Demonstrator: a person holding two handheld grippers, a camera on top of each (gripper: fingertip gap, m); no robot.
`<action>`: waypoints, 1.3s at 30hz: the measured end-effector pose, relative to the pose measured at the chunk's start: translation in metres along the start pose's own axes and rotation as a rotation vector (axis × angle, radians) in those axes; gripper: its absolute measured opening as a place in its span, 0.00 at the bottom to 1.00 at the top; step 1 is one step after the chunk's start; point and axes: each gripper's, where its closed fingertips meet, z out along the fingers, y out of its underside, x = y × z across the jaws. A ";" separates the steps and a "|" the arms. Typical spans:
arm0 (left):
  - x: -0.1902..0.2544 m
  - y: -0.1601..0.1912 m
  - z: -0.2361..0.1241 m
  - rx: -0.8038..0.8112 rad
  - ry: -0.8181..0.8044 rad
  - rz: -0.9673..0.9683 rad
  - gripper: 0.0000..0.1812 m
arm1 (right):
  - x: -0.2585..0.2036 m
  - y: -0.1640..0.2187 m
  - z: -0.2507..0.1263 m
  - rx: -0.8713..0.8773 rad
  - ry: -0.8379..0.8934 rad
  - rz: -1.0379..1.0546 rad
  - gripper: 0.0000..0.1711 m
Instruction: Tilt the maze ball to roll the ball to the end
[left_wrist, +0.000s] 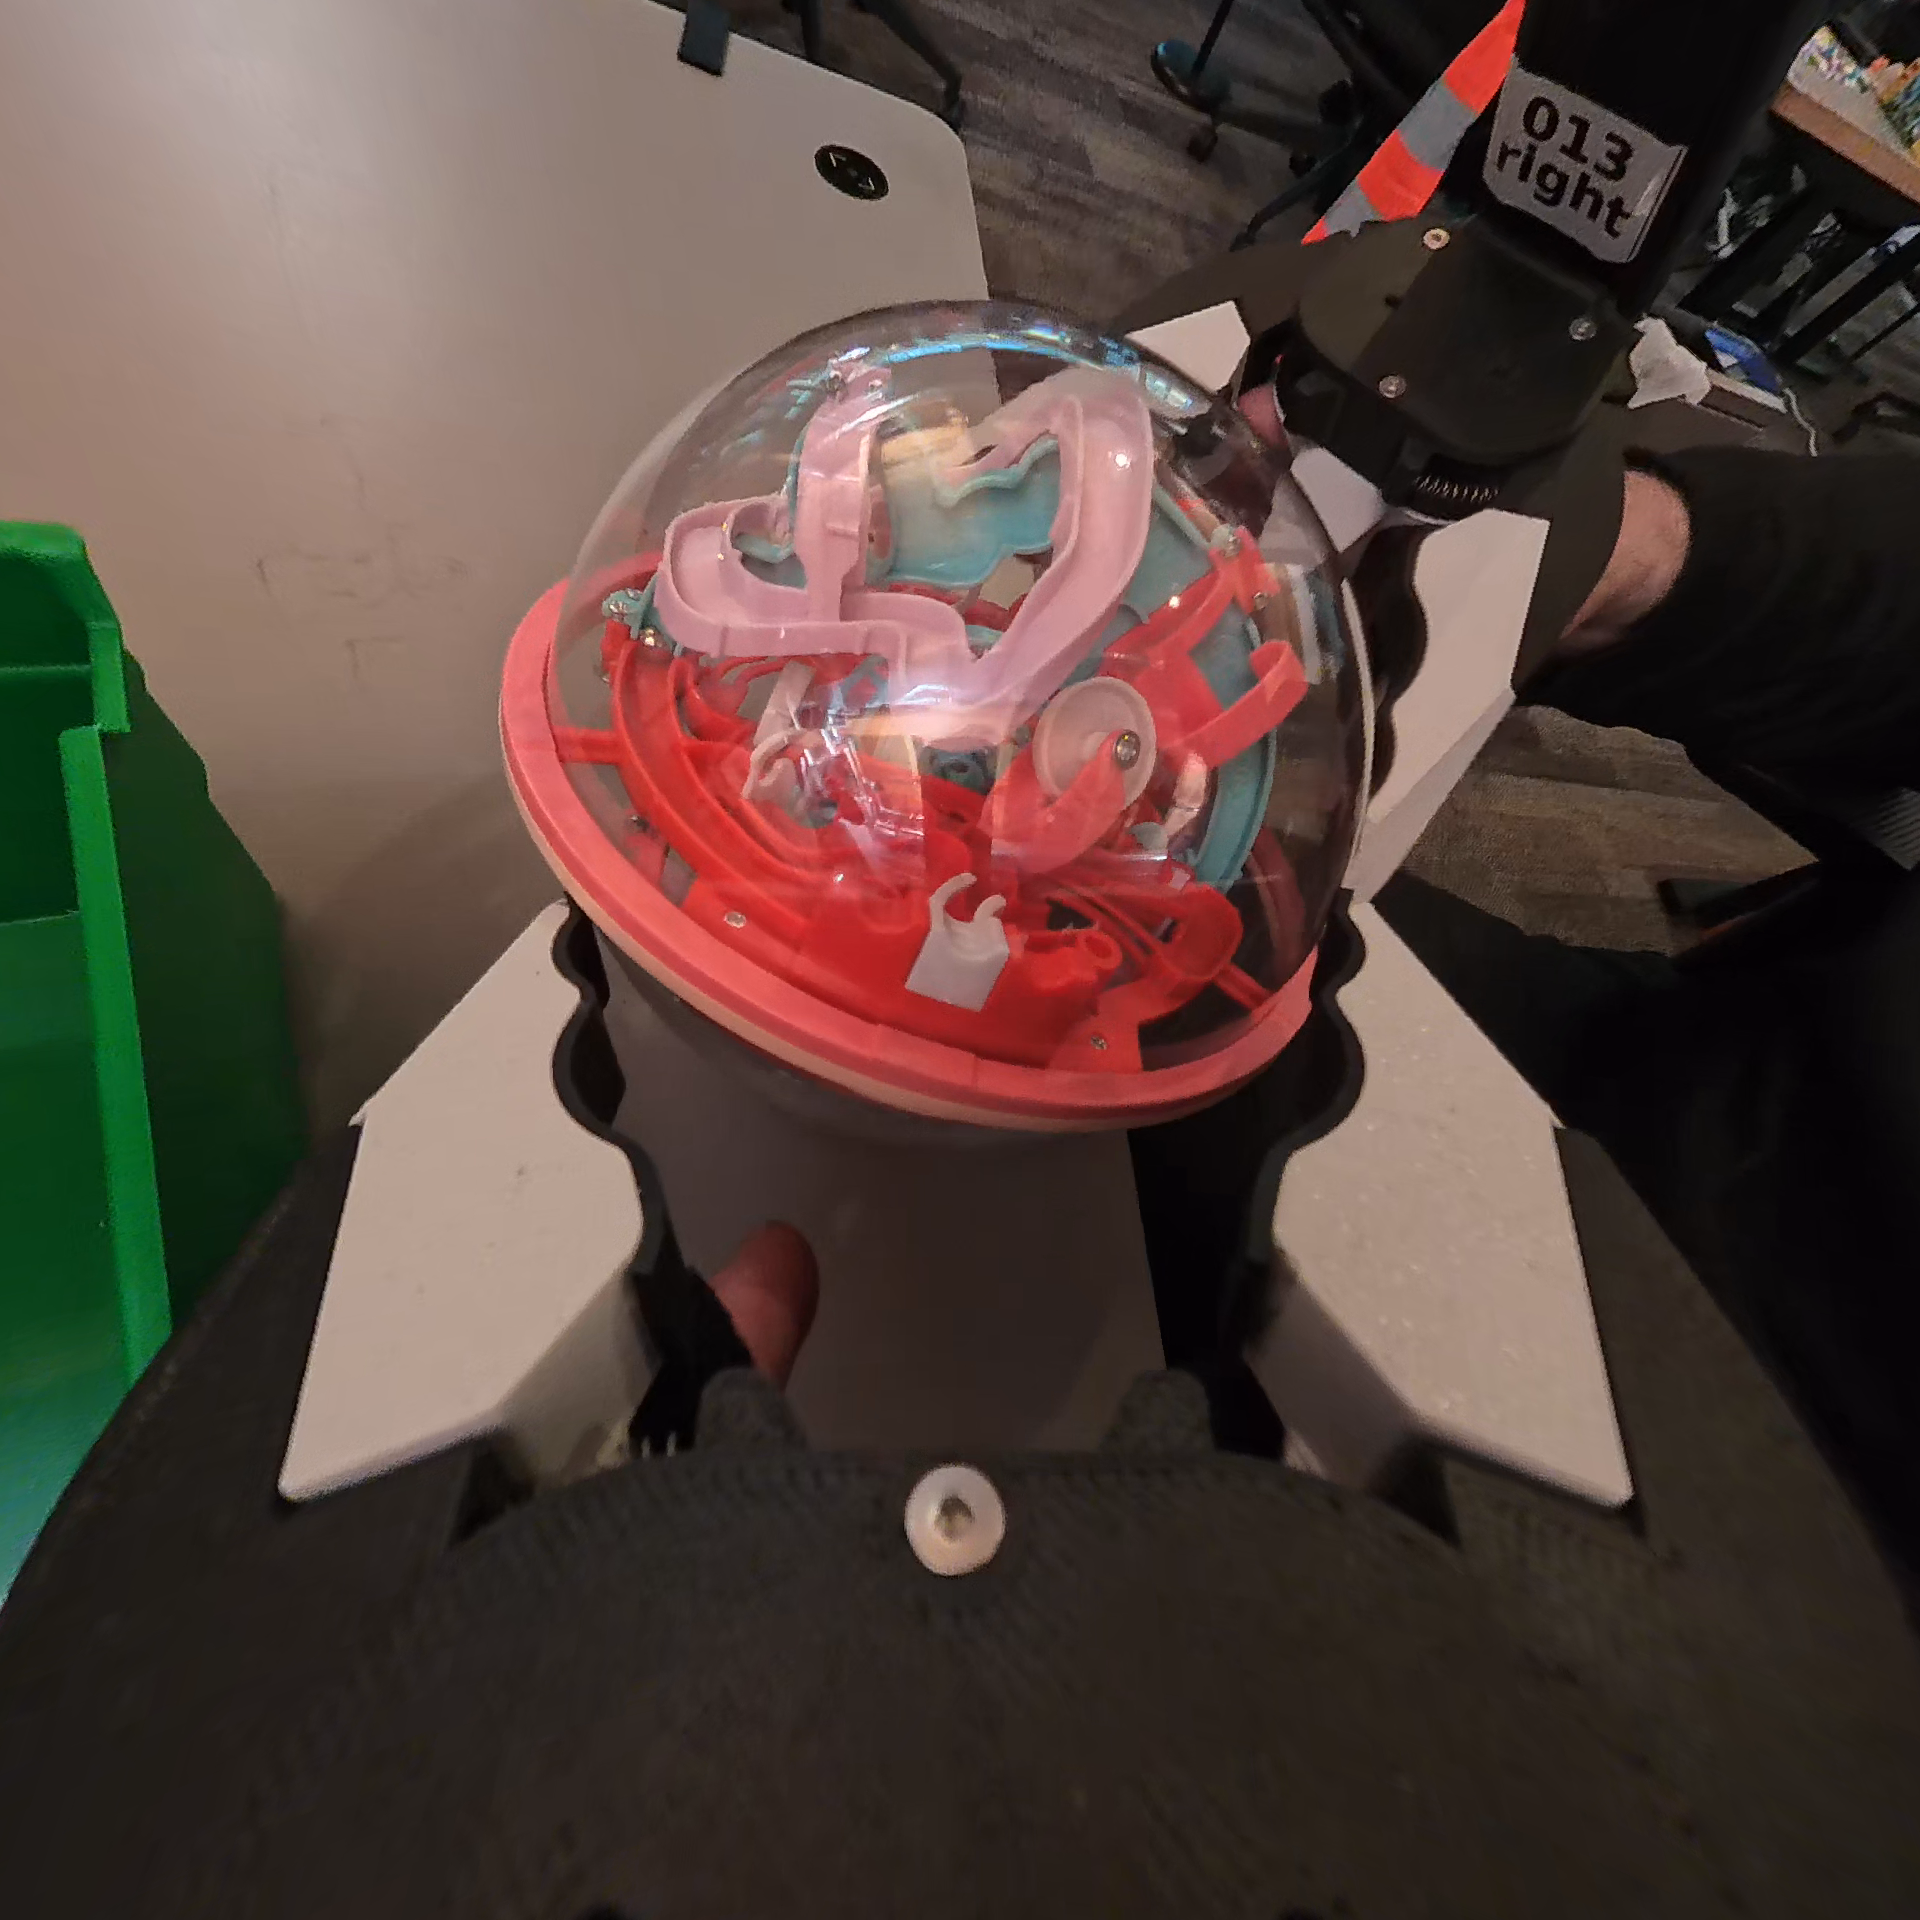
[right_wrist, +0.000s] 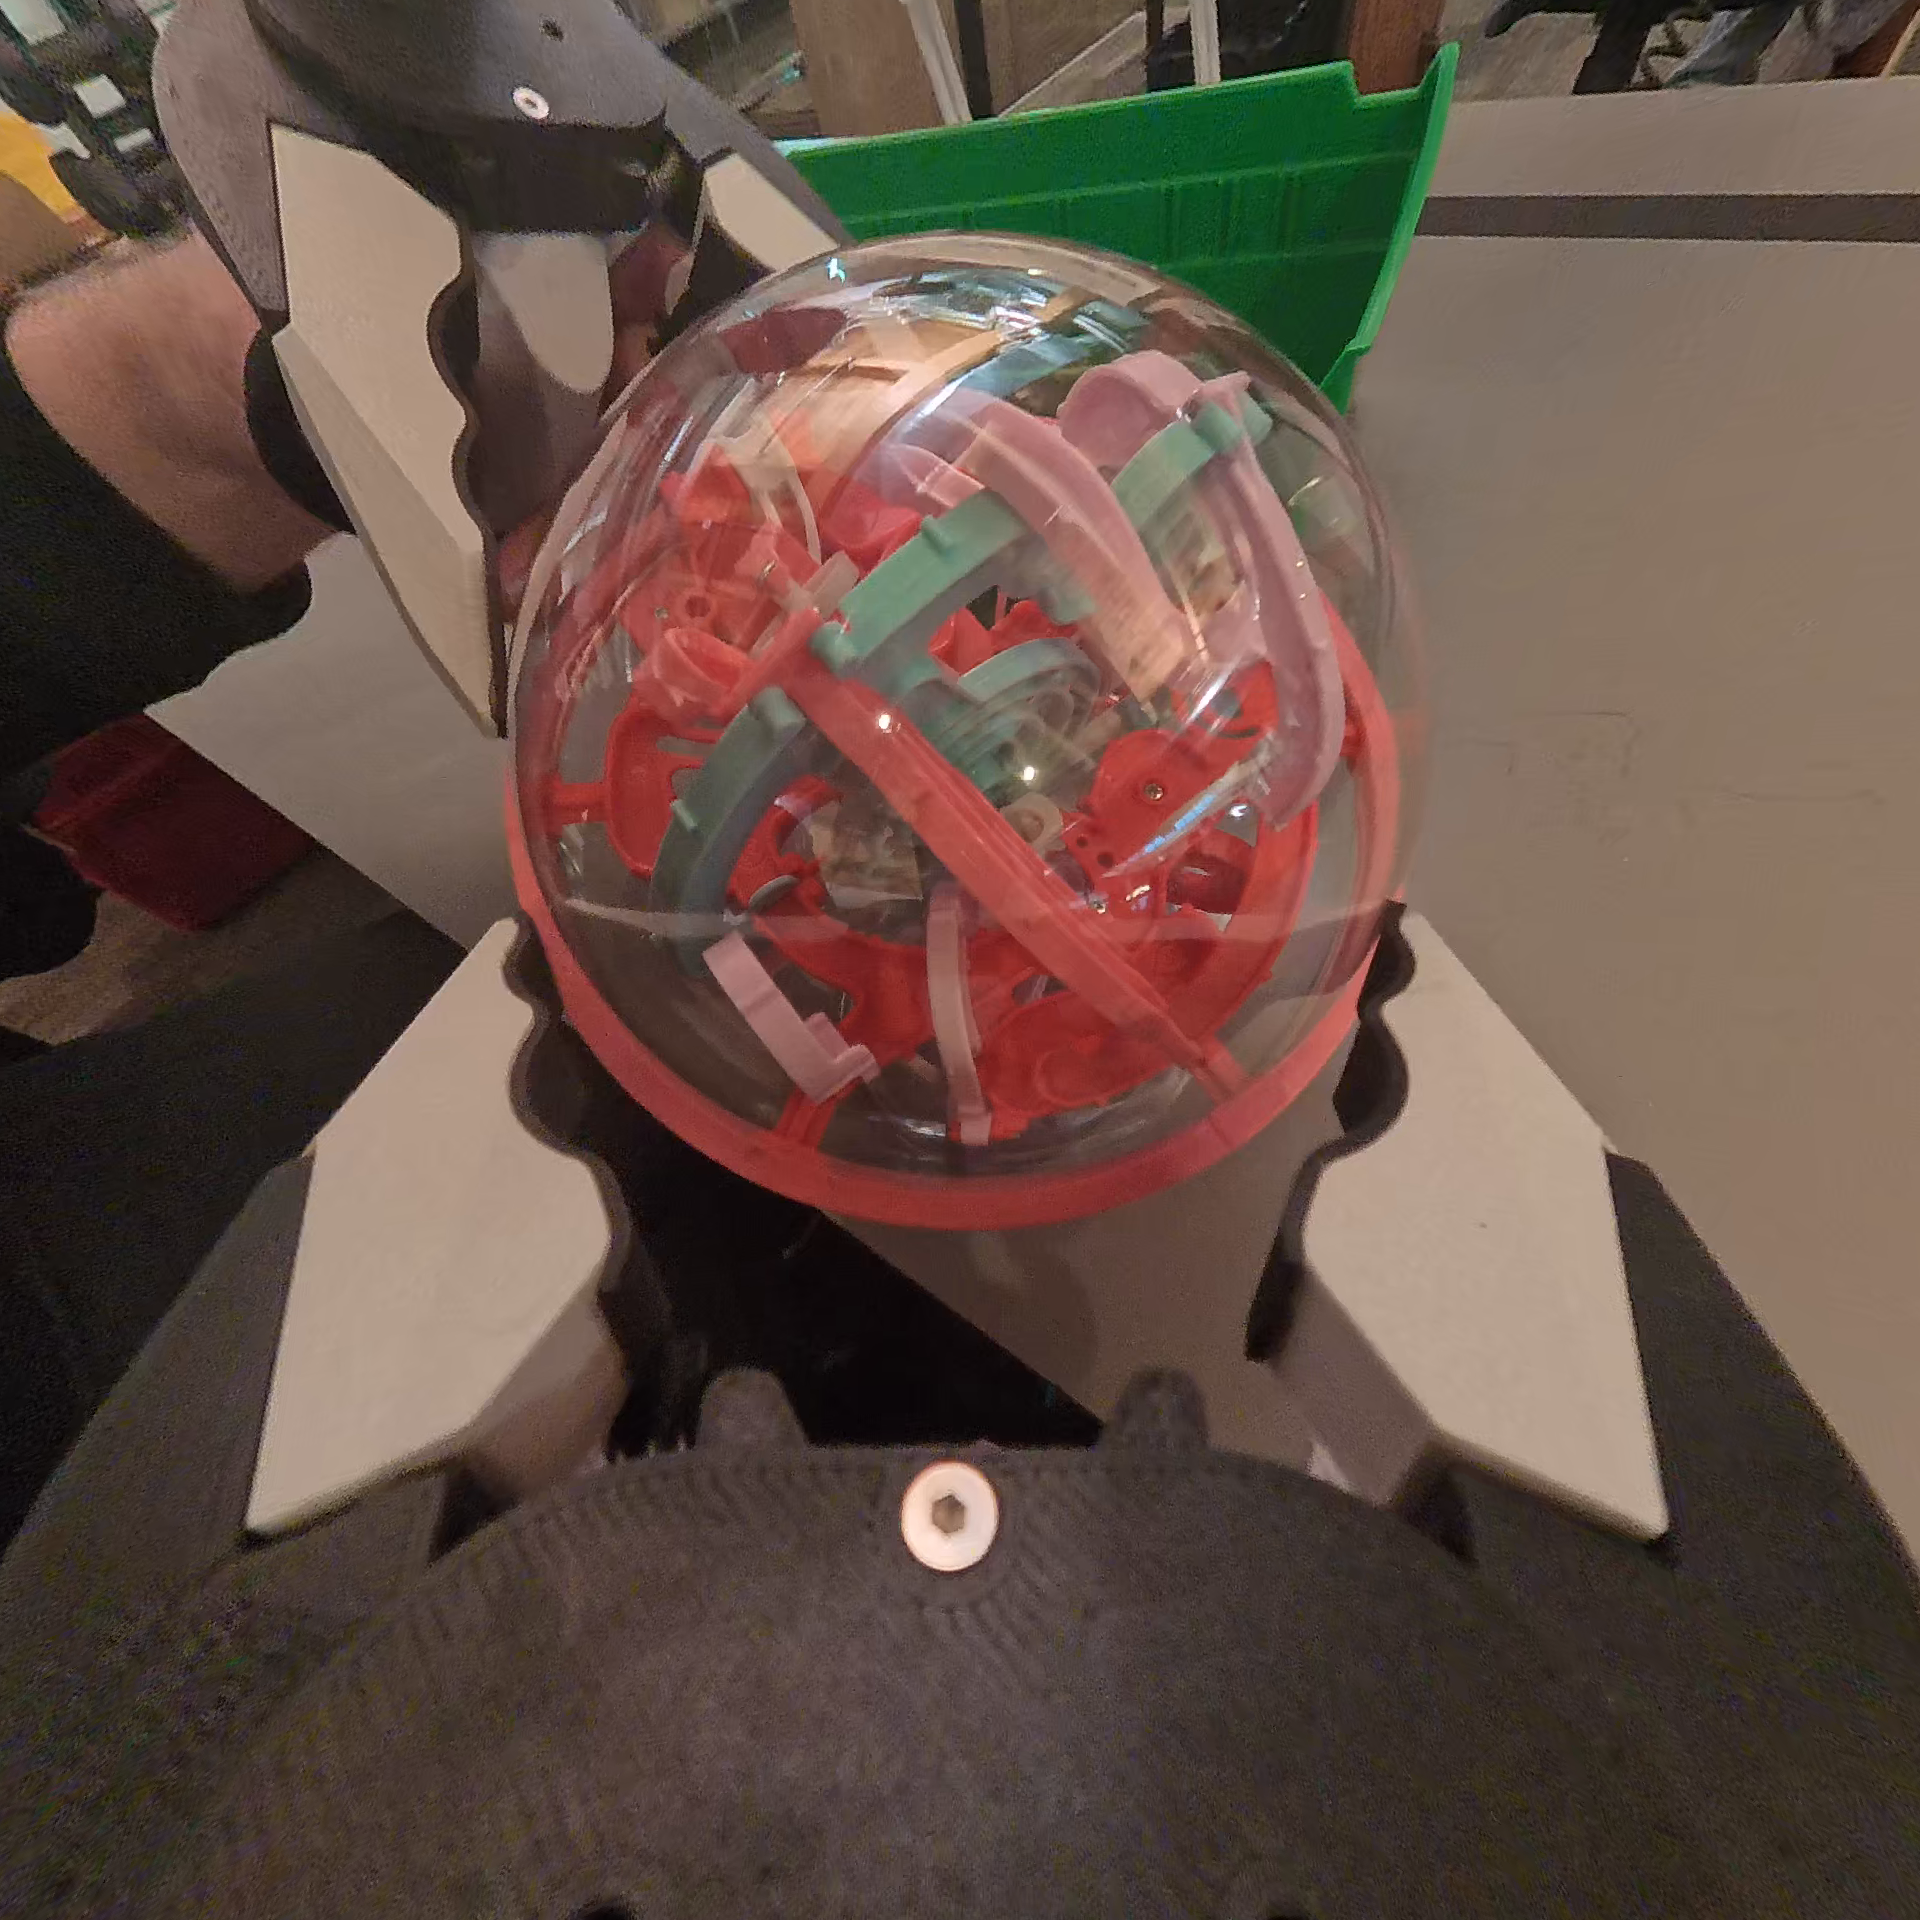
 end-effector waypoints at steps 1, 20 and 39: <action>0.000 0.000 0.000 -0.008 -0.001 0.003 0.72 | 0.000 0.001 0.000 -0.009 -0.005 -0.005 0.87; -0.002 0.006 -0.001 -0.099 0.030 0.063 0.71 | 0.008 0.002 -0.003 -0.019 -0.170 0.021 0.85; -0.006 0.009 -0.001 -0.136 0.031 0.125 0.74 | 0.005 0.010 0.005 -0.007 -0.088 -0.026 0.85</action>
